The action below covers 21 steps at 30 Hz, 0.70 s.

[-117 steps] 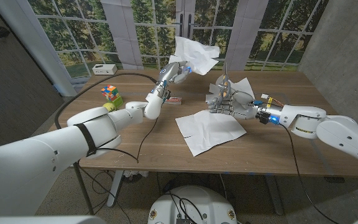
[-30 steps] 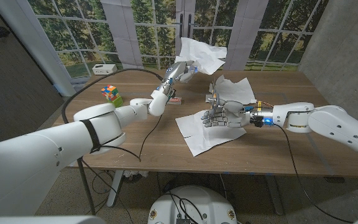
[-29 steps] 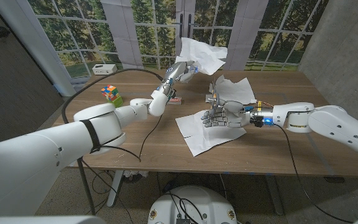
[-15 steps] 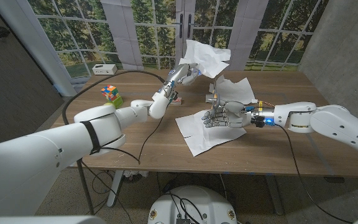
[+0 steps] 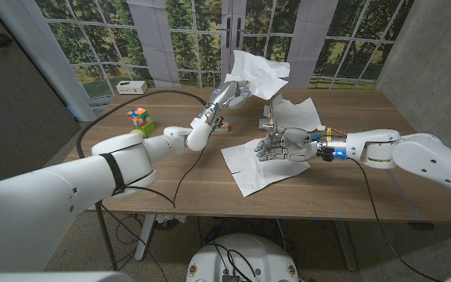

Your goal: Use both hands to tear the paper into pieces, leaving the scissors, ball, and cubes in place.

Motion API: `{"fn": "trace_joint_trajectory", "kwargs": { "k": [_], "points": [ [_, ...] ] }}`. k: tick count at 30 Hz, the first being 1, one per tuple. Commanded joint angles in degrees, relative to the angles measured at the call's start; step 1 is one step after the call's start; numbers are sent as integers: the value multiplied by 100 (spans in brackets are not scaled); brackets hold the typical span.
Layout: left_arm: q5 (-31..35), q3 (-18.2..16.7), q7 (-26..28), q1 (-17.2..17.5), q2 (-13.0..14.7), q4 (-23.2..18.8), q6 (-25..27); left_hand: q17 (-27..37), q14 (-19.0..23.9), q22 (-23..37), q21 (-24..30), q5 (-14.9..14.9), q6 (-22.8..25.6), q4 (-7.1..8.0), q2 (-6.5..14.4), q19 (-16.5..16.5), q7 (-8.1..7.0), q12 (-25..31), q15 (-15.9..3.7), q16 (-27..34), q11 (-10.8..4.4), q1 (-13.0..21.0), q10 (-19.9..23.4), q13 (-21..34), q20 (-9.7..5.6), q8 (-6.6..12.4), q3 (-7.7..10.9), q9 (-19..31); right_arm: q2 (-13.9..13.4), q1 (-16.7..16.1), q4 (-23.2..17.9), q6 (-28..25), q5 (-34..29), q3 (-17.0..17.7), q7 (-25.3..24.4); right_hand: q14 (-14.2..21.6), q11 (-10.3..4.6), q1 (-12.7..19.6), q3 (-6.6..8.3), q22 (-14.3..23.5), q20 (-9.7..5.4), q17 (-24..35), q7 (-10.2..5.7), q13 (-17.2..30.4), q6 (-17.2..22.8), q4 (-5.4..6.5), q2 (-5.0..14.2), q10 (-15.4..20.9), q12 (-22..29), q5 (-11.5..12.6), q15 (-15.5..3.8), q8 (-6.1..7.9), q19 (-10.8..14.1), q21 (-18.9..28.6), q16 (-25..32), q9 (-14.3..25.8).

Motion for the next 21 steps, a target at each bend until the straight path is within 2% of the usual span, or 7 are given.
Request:
{"fn": "trace_joint_trajectory", "kwargs": {
  "k": [1,11,21],
  "points": [
    [80,-63,92,20,37,-13,8,18,18,6,32,30,49,-4,49,-15,-2,-12,-15,-8,3,15,23,15,-801,45,31,-1,-17,-23,-17,12,14,4,2,46,48,-13,-24,7,24,-4,227,11,-167,-27,35,70,24,-19,-14,-39,12,-7,24,2],
    [68,-90,74,21,26,-7,55,8,17,3,40,27,55,-19,52,-18,-2,-23,-16,-32,3,4,27,-11,-800,46,43,-18,-18,-50,6,25,38,11,8,40,49,-19,-22,8,20,-7,228,8,-154,-26,36,73,31,-26,-20,-49,18,-15,22,3],
    [24,-103,20,10,27,3,140,50,87,8,74,13,217,-104,30,-36,-1,-18,-12,26,2,24,102,-59,-814,58,38,-116,-25,-59,32,43,26,12,44,29,46,-6,-14,8,22,-11,229,0,-164,-36,39,69,32,-29,-23,-64,20,-24,17,11]
  ]
}}
